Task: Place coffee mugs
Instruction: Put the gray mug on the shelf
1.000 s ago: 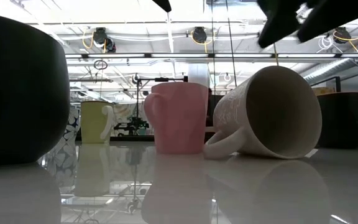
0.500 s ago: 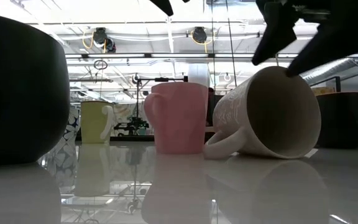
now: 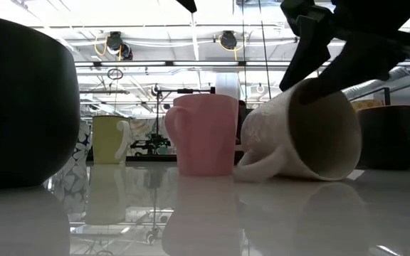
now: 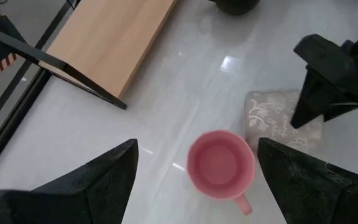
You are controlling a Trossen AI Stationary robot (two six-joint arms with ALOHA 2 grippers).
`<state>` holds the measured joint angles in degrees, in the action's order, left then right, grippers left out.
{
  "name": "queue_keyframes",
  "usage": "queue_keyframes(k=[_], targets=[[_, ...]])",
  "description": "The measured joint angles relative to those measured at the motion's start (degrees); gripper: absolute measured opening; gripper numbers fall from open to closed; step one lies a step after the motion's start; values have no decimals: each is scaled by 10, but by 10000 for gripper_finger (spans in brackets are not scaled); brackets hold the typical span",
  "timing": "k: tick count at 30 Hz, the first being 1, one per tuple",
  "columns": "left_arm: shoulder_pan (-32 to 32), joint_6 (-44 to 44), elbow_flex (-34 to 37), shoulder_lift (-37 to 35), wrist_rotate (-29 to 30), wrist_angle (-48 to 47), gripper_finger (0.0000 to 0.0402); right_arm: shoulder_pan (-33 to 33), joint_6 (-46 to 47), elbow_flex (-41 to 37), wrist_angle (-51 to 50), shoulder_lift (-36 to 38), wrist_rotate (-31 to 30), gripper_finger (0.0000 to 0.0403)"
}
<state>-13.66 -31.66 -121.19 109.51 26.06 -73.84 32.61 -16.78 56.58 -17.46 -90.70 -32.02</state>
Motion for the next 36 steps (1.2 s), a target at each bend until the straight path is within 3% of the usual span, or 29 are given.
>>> queue_keyframes(k=[7,15,20,26,31,36], targets=[[-11,-31,0,0,3,0,333,-3,-17,17,-24,22,-47,13],[-9,-31,0,0,5,-1,333,-31,-8,99,-98,30,-78,5],[-2,-11,0,0,14,-7,333,-57,97,163,-175,30,-84,4],[2,5,0,-11,91,-42,333,-102,235,241,-295,30,-84,4],[18,78,0,-36,156,-39,333,-149,322,297,-371,30,-82,4],[61,153,0,-65,161,-36,333,-216,379,366,-415,30,-73,3]])
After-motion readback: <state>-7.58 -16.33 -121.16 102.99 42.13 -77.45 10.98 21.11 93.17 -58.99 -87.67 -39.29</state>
